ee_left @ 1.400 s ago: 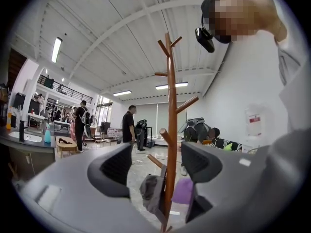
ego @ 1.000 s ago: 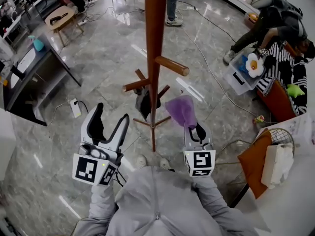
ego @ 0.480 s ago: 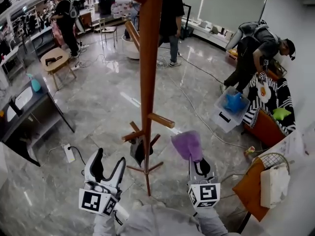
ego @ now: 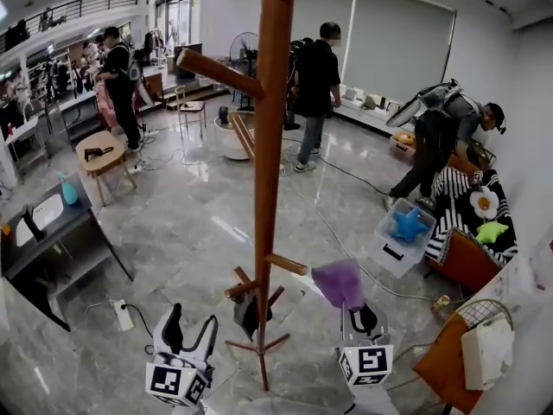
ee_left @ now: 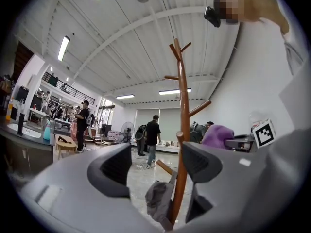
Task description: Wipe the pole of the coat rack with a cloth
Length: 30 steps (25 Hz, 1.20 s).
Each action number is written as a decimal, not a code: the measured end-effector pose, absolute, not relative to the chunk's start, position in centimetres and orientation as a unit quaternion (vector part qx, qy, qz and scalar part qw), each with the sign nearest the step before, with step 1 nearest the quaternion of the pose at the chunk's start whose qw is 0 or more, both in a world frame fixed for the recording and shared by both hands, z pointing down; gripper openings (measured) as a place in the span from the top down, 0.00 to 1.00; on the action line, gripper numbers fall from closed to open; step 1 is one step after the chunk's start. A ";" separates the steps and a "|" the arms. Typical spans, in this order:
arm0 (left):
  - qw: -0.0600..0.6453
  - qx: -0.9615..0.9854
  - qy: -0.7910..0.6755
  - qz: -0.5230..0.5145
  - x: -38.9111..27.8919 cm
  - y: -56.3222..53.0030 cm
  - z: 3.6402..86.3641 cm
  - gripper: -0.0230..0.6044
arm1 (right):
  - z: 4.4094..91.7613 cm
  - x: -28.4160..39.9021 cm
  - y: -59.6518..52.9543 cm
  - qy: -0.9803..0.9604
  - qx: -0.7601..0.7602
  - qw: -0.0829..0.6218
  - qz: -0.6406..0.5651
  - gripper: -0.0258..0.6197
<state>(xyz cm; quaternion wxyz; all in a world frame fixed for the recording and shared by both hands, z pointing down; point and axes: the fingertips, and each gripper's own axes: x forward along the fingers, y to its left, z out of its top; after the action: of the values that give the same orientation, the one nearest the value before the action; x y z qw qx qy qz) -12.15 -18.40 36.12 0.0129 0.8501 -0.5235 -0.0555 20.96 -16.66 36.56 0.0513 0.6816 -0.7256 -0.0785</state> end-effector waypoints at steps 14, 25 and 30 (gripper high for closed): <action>-0.004 0.851 -0.521 -0.066 -11.9 -19.8 35.1 0.41 | 34.6 20.2 -18.2 -0.732 0.677 0.009 -0.078 0.86; -0.010 0.852 -0.519 -0.070 -12.1 -20.8 34.6 0.41 | 35.1 19.3 -19.1 -0.735 0.674 0.010 -0.071 0.86; -0.009 0.850 -0.522 -0.071 -12.3 -21.0 34.5 0.41 | 35.1 19.1 -19.4 -0.736 0.673 0.008 -0.068 0.86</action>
<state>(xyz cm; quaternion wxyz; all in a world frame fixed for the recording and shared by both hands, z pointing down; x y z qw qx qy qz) -12.35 -21.02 34.51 -0.0094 0.8502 -0.5216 -0.0707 19.11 -19.37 35.14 0.0085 0.6733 -0.7361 -0.0683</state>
